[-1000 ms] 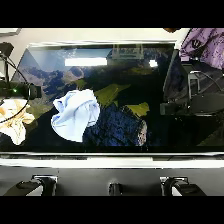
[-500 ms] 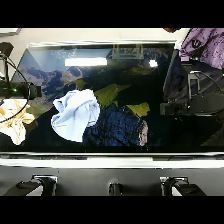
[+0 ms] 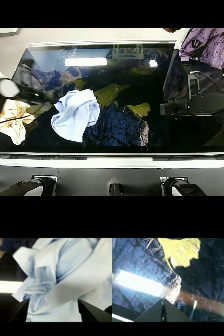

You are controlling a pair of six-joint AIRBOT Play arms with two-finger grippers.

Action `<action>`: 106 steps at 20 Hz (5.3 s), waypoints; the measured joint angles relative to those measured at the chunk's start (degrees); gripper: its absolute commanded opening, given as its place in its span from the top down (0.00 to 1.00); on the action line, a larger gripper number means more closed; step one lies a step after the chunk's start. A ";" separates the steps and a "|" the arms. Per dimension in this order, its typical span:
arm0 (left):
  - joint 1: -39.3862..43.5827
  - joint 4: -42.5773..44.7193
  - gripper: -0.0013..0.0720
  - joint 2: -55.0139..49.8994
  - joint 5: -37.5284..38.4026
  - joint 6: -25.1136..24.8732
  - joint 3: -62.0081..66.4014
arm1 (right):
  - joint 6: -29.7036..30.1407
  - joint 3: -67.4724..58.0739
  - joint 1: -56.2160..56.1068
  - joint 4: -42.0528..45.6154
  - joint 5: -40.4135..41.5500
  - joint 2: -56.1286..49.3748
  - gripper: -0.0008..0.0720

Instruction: Fold the clothes and pants, and hang the long-sleeved shirts on hangers.

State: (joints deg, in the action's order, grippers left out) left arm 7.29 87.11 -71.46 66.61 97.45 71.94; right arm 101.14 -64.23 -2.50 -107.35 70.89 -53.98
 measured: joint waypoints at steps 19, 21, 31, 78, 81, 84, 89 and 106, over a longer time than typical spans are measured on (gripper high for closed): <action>18.73 -32.15 0.96 -17.92 -13.44 -4.76 7.06 | -0.46 -0.04 0.00 2.99 2.01 1.18 0.87; 25.05 -35.76 0.96 -18.58 -18.08 -3.37 8.22 | -0.48 -0.07 0.00 3.96 3.26 1.73 0.85; 24.00 -39.28 0.22 -21.79 -24.04 1.27 9.60 | -1.86 1.25 4.39 11.56 4.15 2.32 0.24; -6.56 -53.31 0.46 -18.82 -4.63 -29.64 -20.13 | 6.75 34.07 16.85 -21.55 -8.50 -5.55 0.94; -4.59 -53.59 0.84 -20.15 -5.31 -29.99 -20.28 | 6.32 32.24 16.85 -21.55 -8.09 -5.49 0.94; -3.50 -54.14 0.96 -20.65 -6.45 -30.10 -20.24 | 6.03 30.18 16.85 -21.51 -7.41 -5.49 0.94; -4.90 -53.81 0.96 -18.10 -6.62 -29.03 -12.98 | 4.68 20.24 16.85 -21.44 -5.97 -5.49 0.94; -10.71 -4.57 0.96 17.68 -0.48 0.59 38.73 | -9.18 -53.62 16.85 -1.73 -0.13 4.09 0.94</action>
State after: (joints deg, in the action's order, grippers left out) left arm -3.42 82.54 -53.78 66.13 98.04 110.67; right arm 91.96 -117.84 14.35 -109.08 70.76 -49.89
